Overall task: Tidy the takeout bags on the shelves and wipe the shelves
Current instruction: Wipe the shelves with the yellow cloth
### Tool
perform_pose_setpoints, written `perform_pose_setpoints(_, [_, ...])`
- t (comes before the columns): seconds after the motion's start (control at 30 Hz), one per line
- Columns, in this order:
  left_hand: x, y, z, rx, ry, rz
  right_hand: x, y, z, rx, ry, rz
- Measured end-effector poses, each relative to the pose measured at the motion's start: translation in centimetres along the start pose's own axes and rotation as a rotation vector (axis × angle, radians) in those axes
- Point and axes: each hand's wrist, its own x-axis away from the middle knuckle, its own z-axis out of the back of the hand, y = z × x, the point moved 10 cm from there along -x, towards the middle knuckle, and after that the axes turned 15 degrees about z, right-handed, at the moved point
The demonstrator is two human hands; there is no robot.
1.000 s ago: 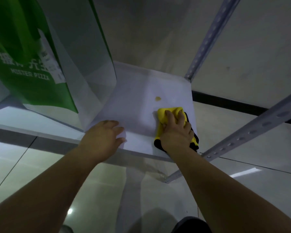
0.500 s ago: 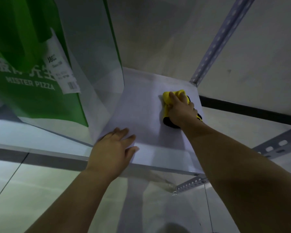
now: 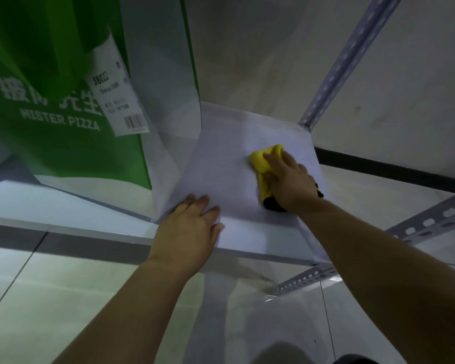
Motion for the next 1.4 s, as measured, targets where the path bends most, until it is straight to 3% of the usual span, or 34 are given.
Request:
perform_pose_setpoints(0.13, [0.3, 0.5, 0.1, -0.052, 0.035, -0.025, -1.2, 0.3, 0.3, 0.002, 0.014, -0.151])
perform_pose_setpoints(0.4, [-0.1, 1.1, -0.4, -0.131, -0.002, -0.024, 7.0, -4.2, -0.8, -0.063, 0.081, 0.156])
perform_pose_setpoints(0.6, [-0.1, 1.1, -1.6, -0.181, -0.026, -0.015, 5.9, 1.1, 0.4, -0.022, 0.030, -0.134])
perform_pose_setpoints(0.7, [0.1, 0.7, -2.3, -0.247, -0.042, 0.015, 5.6, 0.2, 0.2, 0.002, 0.042, -0.255])
perform_pose_setpoints(1.0, [1.8, 1.4, -1.0, -0.155, -0.128, 0.079, 9.5, -4.2, -0.6, -0.030, 0.078, 0.126])
perform_pose_setpoints(1.23, [5.4, 1.7, 2.5, -0.075, -0.177, 0.046, 10.5, -4.1, 0.4, -0.045, -0.033, 0.103])
perform_pose_setpoints(1.4, [6.3, -0.6, 7.3, -0.086, -0.113, 0.145, 11.9, -6.6, 4.8, -0.164, 0.176, 0.091])
